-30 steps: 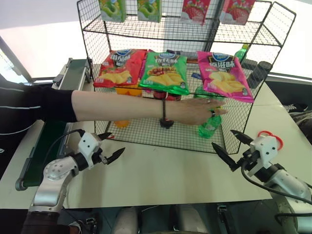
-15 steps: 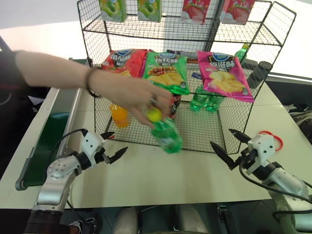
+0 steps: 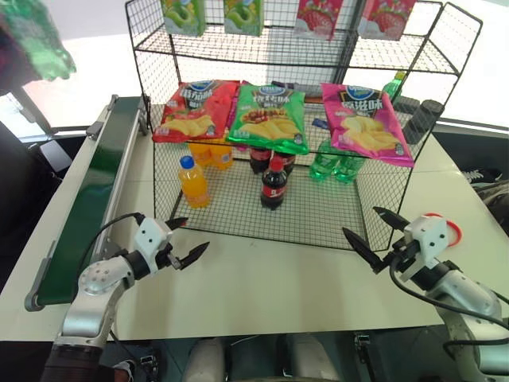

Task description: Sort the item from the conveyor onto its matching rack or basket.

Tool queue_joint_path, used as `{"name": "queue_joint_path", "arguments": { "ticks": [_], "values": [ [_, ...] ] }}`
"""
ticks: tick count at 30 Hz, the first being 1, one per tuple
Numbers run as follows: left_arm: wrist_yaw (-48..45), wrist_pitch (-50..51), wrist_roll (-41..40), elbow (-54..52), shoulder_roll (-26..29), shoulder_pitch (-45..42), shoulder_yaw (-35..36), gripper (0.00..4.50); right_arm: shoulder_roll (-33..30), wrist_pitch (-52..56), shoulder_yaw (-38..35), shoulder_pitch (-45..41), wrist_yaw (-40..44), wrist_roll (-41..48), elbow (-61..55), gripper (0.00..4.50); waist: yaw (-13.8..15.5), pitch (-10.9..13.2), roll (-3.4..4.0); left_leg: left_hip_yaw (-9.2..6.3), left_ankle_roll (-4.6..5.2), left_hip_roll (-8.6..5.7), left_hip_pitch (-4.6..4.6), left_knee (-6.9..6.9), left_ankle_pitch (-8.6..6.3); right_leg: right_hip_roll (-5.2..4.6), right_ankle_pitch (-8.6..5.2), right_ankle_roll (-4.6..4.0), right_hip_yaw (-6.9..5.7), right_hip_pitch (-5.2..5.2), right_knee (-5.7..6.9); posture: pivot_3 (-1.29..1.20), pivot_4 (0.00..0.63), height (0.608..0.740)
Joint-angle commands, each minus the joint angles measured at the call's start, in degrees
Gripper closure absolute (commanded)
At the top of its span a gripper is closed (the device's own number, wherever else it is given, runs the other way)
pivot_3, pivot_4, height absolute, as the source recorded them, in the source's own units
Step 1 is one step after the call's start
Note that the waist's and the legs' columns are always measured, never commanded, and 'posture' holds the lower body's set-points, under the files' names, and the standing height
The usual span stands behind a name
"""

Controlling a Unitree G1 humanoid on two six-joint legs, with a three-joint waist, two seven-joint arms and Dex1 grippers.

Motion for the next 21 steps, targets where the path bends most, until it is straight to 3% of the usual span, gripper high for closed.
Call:
{"name": "queue_joint_path", "arguments": {
  "ticks": [1, 16, 21],
  "values": [
    [0.74, 0.16, -1.99, -3.87, 0.33, 1.22, 2.67, 0.0, -0.09, -1.12, 0.27, -1.21, 0.56, 0.19, -0.01, 0.05, -0.06, 0.0, 0.0, 0.0, 0.0, 0.0, 0.0, 0.0, 0.0, 0.0, 0.0, 0.0, 0.0, 0.0, 0.0, 0.0, 0.15, 0.74],
    [14.09, 11.83, -13.76, -8.56, -1.32, 4.71, 22.21, 0.0, 0.32, -0.7, 5.17, -8.16, 2.95, 0.52, 4.22, 0.05, -0.12, 0.0, 0.0, 0.0, 0.0, 0.0, 0.0, -0.03, 0.0, -0.05, 0.0, 0.0, 0.0, -0.02, -0.02, 0.0, 0.15, 0.74],
    [20.32, 10.74, -11.26, -3.36, -2.42, 3.21, 25.56, 0.0, 0.98, 0.72, 8.01, -10.43, 3.18, 1.03, 3.31, 0.05, -0.07, 0.0, -0.01, 0.0, -0.01, -0.01, 0.0, -0.03, 0.0, -0.06, 0.0, 0.0, -0.01, -0.01, -0.03, 0.0, 0.15, 0.74]
  ]
}}
